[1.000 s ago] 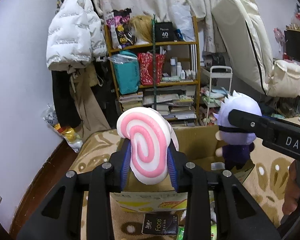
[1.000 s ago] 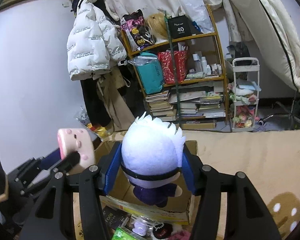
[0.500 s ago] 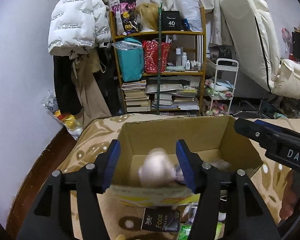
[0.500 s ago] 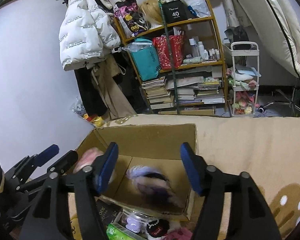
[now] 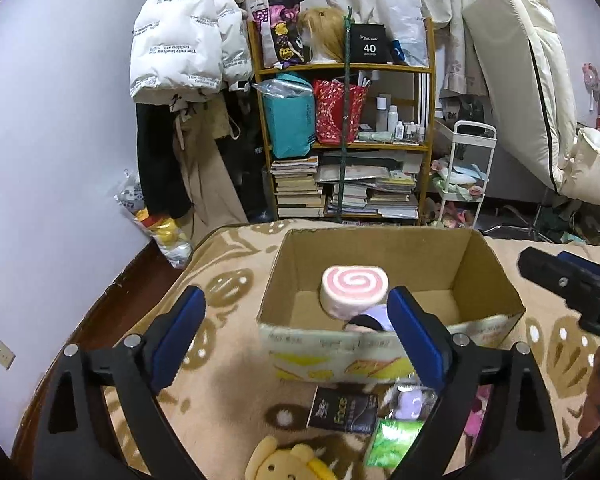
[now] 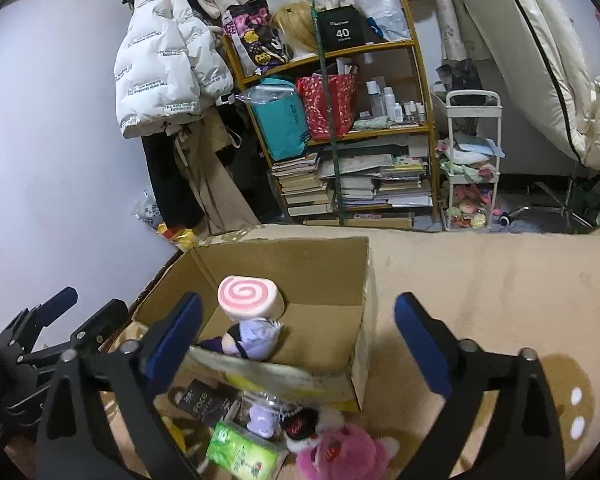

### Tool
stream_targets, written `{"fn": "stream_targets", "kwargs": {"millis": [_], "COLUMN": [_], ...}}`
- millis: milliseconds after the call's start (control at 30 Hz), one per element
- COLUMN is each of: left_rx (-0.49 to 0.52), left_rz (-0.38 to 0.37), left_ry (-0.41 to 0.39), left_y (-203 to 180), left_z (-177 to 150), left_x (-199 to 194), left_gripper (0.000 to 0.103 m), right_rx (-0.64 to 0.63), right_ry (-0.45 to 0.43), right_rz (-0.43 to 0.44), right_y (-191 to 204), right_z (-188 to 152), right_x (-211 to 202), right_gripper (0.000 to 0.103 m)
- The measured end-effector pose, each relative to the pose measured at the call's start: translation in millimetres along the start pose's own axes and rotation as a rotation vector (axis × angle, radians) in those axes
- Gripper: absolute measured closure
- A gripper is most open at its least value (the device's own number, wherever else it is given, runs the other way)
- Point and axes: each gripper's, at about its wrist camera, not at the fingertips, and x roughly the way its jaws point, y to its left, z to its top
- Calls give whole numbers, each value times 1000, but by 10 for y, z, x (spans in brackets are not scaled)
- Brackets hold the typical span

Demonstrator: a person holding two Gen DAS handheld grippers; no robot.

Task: Organize soft objects
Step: 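Move the left tool to the yellow plush dog while the right tool approaches the pink bear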

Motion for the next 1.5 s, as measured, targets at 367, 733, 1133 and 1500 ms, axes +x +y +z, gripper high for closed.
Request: {"fn": "stream_targets", "kwargs": {"millis": [367,733,1133,1500], "left_rx": [7,-25,-29,0], "left_rz": [46,61,47,43], "left_ry": [42,162,264,323], "left_y": [88,249,264,201], "left_z": [-99,-364,-581,-676], "left_x": [-293,-430,-352,-173], "left_gripper": [8,8,8,8], "right_rx": [14,-16,-69,-81], "right_ry": [52,103,163,259], "right_rz": [-42,-56,-97,-136], "right_y": [-57,8,109,101], "right_z": [-118,-288,-483,-636], "right_x": [-392,-634,-600,-275], "right_gripper": [0,0,0,0]}}
